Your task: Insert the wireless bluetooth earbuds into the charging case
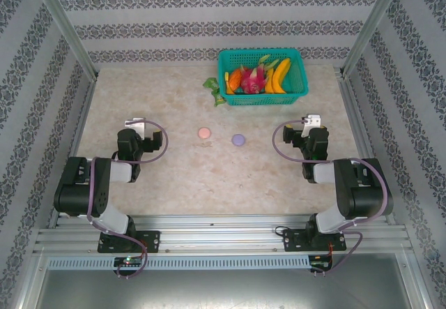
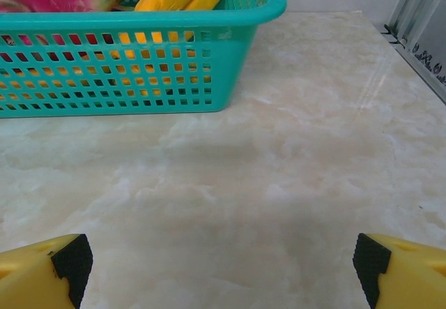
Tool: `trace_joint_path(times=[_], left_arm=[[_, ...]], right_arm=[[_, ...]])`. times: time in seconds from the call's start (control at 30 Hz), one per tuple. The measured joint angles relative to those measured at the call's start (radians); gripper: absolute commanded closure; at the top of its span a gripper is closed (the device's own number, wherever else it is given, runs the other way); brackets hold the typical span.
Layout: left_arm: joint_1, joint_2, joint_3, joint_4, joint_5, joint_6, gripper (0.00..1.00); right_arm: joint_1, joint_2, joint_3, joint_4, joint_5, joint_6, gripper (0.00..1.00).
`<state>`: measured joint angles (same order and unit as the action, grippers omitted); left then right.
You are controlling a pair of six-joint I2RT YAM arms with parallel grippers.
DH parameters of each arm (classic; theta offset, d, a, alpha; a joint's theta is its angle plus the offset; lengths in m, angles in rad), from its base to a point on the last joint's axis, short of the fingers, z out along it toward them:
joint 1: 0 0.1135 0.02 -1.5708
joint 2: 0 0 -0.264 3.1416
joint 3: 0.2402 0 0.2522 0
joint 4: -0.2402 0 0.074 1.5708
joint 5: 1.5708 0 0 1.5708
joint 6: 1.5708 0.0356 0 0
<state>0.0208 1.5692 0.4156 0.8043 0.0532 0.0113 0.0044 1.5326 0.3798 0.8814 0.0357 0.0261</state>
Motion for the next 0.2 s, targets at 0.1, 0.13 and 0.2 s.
trace_joint_path(times=[0.1,0.13,0.2], left_arm=[[-0.001,0.000,0.000,0.000,0.000,0.000,0.00],[-0.001,0.000,0.000,0.000,0.000,0.000,0.00],[-0.001,0.000,0.000,0.000,0.000,0.000,0.00]], right_arm=[[0.000,0.000,0.000,-0.006,-0.001,0.000,0.02],[0.000,0.000,0.000,-0.008,-0.001,0.000,0.02],[0.000,0.000,0.000,-0.011,-0.001,0.000,0.02]])
